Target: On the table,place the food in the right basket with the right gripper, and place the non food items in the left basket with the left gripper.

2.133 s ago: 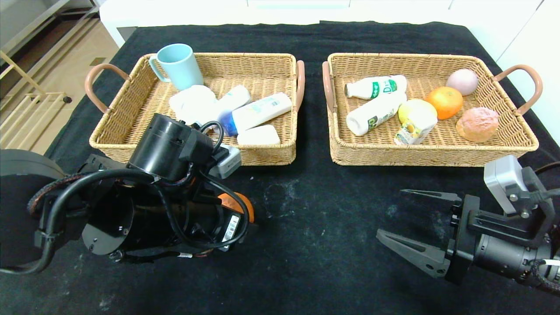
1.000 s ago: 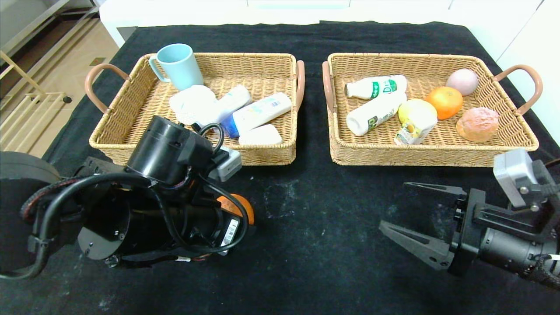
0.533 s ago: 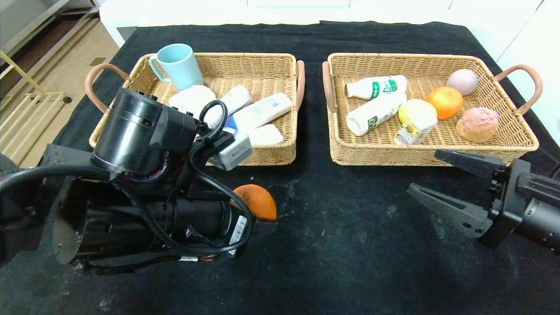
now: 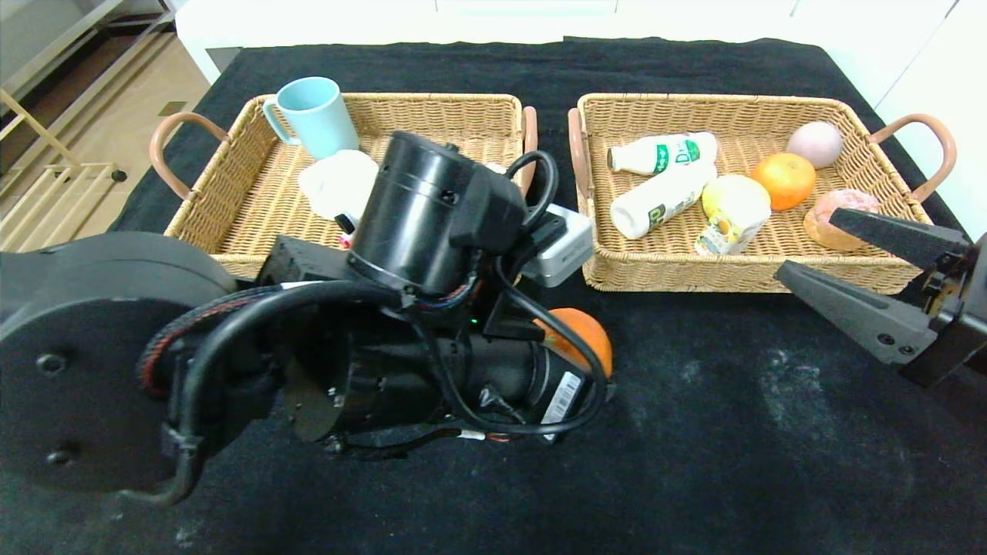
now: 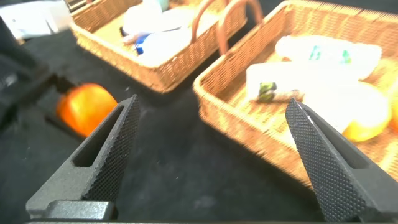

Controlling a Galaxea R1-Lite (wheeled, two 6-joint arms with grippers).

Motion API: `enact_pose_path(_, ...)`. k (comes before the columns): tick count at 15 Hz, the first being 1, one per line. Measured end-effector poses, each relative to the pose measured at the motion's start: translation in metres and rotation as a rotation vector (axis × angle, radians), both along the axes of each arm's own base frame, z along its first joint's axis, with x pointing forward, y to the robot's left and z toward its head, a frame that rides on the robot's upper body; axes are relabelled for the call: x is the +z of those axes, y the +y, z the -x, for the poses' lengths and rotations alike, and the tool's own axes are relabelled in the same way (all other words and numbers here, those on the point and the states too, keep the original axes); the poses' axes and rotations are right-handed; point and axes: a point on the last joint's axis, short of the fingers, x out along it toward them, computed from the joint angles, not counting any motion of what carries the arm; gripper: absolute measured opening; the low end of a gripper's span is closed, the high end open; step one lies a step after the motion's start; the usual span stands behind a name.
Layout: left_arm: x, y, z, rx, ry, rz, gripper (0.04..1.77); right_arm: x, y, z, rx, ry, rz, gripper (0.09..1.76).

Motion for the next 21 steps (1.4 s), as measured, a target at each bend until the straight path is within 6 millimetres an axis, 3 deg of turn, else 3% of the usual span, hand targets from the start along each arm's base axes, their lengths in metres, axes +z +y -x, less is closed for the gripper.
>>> enact_pose_path(3,0.001,-0.026,-0.009,-0.045,-0.005,0.027,1.16,0.01,-0.011,0.0,-0.055,-0.038,-0.009,1.71)
enact_pose_path(9,-0.003,-0.052,-0.023,-0.088,0.004,0.061,1.16,0.022,-0.028,-0.004,-0.146,-0.083,-0.019,1.71)
enact_pose_path(21,-0.034,-0.075,-0.037,-0.08,0.052,0.041,1.15,0.027,-0.038,-0.005,-0.163,-0.092,-0.027,1.71)
